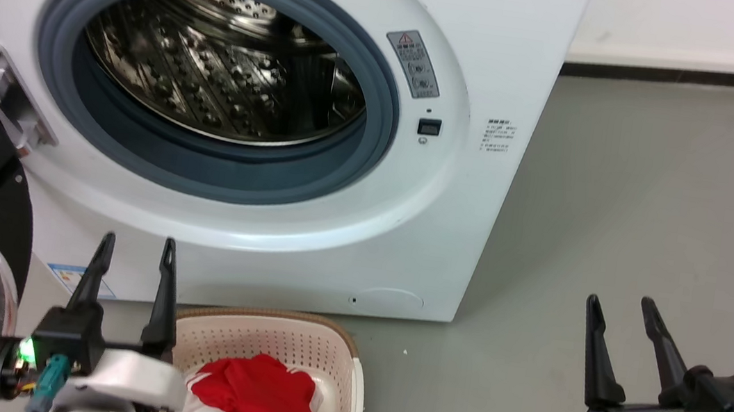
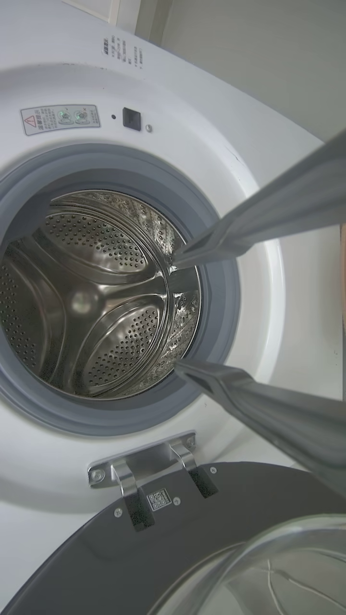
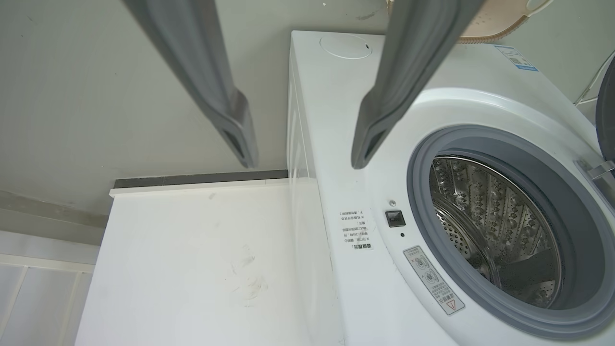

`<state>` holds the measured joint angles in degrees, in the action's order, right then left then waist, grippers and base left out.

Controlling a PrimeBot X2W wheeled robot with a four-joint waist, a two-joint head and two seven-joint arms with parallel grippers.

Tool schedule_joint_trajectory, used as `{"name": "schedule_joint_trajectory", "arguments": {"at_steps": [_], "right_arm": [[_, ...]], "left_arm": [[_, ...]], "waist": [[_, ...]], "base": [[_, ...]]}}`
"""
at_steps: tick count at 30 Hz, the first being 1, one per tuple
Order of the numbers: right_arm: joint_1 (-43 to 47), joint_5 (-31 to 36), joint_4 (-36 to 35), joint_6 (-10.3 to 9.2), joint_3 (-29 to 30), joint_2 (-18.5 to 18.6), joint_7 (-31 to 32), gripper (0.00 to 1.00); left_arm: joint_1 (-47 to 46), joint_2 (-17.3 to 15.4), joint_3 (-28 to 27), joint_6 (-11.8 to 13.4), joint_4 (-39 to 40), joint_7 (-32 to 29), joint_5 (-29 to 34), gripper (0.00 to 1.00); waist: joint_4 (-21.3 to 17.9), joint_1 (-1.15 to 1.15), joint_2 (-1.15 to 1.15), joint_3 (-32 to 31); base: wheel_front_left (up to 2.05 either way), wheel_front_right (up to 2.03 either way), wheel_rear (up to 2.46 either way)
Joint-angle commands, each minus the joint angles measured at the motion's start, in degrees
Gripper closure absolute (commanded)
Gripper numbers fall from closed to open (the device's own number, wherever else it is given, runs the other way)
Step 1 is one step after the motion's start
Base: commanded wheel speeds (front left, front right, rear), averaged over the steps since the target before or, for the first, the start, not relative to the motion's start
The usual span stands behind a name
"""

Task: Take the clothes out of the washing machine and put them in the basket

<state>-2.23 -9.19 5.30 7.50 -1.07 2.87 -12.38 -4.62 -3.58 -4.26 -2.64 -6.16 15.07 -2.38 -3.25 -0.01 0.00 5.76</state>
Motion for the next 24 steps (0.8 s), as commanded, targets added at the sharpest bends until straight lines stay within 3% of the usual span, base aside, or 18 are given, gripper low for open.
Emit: {"name": "schedule_joint_trajectory", "arguments": {"at_steps": [1,8,24], "right_arm": [[1.21,-0.27,-0.04,-0.02,-0.11,0.01,0.27,0.00],[4.68,1.08,-1.06,-0.02,0.50,0.01,1.67,0.00],[7.79,2.90,-3.89,-0.02,0.81,0.01,3.73,0.00]], "left_arm": [[1.80,-0.56,-0.25,0.41,0.23,0.14,0.71,0.00],[5.96,-0.93,0.29,0.71,0.39,0.14,1.89,0.00],[6.88,-1.12,1.27,0.36,-3.67,0.15,0.37,0.00]], "waist": [[0.41,0.01,0.00,-2.00],[0.76,0.01,0.00,-5.80],[0.52,0.01,0.00,-8.24]], "base": [[0.00,0.00,0.00],[0.00,0.00,0.00],[0.00,0.00,0.00]]}}
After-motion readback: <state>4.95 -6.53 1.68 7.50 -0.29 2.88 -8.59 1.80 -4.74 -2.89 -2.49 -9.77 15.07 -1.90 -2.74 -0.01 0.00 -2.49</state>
